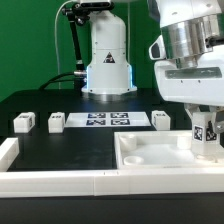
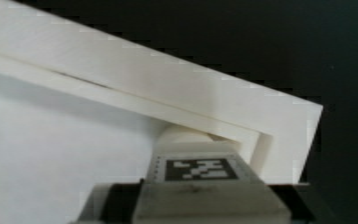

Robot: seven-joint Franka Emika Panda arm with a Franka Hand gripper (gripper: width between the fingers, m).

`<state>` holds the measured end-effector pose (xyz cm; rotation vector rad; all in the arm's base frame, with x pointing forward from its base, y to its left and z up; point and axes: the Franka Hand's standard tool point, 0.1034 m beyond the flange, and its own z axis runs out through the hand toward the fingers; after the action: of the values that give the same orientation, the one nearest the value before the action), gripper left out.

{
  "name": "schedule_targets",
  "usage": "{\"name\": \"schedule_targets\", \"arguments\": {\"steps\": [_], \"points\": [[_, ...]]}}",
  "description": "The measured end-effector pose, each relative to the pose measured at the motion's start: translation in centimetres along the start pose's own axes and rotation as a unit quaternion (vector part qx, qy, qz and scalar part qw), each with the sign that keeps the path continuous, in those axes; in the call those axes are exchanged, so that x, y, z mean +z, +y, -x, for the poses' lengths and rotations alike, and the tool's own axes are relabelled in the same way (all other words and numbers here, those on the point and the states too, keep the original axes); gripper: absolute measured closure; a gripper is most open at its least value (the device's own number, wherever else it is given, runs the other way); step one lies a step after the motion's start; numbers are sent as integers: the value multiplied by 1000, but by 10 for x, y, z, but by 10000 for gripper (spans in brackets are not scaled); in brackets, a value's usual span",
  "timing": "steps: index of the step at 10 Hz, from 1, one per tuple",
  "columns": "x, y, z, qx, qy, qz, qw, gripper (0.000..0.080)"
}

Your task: Assemble square table

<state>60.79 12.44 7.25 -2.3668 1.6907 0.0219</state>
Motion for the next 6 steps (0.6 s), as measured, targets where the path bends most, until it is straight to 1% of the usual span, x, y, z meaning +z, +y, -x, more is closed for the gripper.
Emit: {"name": "schedule_targets", "arguments": {"steps": [1,2,3,4,5,6], "points": [[0,0,0,-8,0,0,1000,497],[0,0,0,-28,-1,2,1000,290],[-2,-2,3,-48,-8,9,999,290],[-3,-4,6,-90,-8,14,996,177],[-4,-5,7,-145,-6,14,989,177],[-3,-4,4,-170,-2,11,985,154]]}}
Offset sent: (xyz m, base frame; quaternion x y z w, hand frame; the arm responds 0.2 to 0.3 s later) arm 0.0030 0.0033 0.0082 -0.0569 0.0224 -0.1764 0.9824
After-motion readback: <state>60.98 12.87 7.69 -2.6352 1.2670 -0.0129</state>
